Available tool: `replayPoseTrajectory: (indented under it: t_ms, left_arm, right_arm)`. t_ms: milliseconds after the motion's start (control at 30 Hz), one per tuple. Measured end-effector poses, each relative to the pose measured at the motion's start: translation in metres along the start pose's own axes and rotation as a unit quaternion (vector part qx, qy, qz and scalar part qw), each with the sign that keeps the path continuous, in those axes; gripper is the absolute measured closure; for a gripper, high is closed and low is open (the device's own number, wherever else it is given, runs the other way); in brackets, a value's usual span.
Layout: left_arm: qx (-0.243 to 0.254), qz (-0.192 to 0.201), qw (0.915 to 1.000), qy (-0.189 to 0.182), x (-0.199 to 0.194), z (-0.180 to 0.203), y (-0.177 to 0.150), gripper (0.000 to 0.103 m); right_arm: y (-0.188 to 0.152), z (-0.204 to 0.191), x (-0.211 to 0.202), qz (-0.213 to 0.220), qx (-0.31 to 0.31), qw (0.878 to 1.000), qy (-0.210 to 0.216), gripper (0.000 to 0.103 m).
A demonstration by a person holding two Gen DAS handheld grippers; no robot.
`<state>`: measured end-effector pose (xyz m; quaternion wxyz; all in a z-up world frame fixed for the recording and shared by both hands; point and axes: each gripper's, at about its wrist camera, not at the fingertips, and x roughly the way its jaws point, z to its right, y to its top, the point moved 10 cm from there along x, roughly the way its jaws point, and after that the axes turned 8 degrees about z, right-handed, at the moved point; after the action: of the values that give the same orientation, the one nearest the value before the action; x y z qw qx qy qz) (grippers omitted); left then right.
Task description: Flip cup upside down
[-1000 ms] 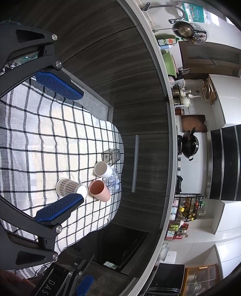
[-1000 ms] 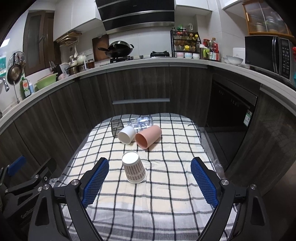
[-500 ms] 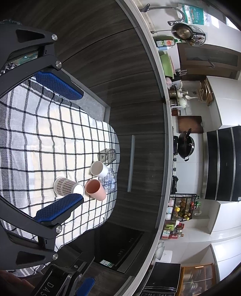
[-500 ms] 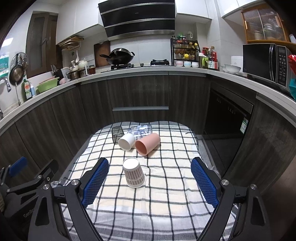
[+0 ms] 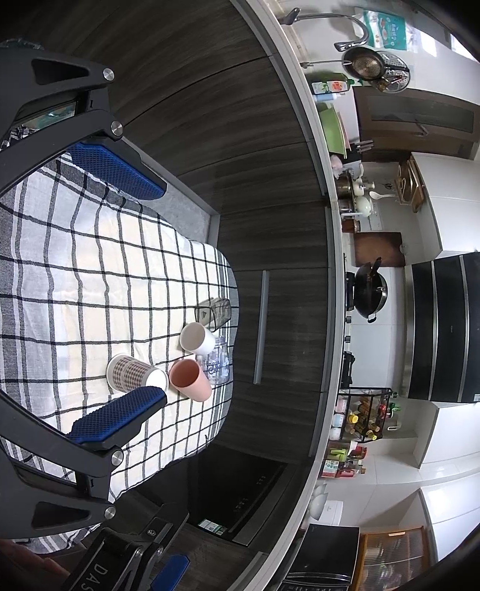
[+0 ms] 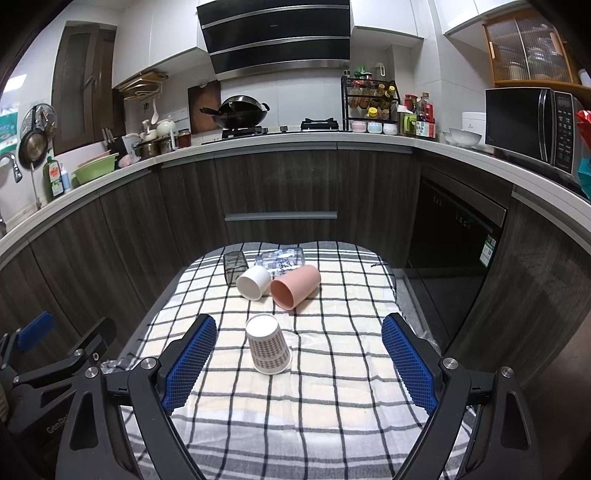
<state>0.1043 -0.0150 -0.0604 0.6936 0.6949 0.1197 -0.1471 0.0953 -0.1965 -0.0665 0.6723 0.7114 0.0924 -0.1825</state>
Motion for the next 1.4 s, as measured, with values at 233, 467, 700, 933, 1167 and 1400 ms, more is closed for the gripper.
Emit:
replayPoseTrajectory:
  t_ms: [233, 467, 700, 933, 1167, 1400]
  left_arm:
    - [-0.001, -0.001, 1.0, 0.001, -0.001, -0.002, 0.001, 0.0]
    - [0.0, -0.001, 1.0, 0.001, -0.001, -0.003, 0.001, 0.0]
    - [-0.005, -0.001, 1.0, 0.007, -0.001, -0.01, 0.003, 0.0]
    - [-0.008, -0.003, 0.9999, 0.008, 0.001, -0.01, 0.002, 0.0]
    - [-0.008, -0.002, 0.9999, 0.007, 0.002, -0.007, 0.001, 0.0]
    - [-0.008, -0.003, 0.9999, 0.005, 0.002, -0.004, 0.0, 0.0]
  right_arm:
    - [0.001, 0.0, 0.001, -0.003, 0.0, 1.0, 0.001, 0.012]
    - [0.001, 0.001, 0.001, -0.004, 0.0, 1.0, 0.001, 0.012]
    - [0.001, 0.001, 0.002, -0.004, 0.0, 1.0, 0.002, 0.012]
    - [0.001, 0.001, 0.002, -0.004, 0.0, 1.0, 0.002, 0.012]
    - [0.001, 0.001, 0.002, -0.005, 0.001, 1.0, 0.001, 0.012]
    - [0.001, 0.001, 0.002, -0.005, 0.0, 1.0, 0.002, 0.012]
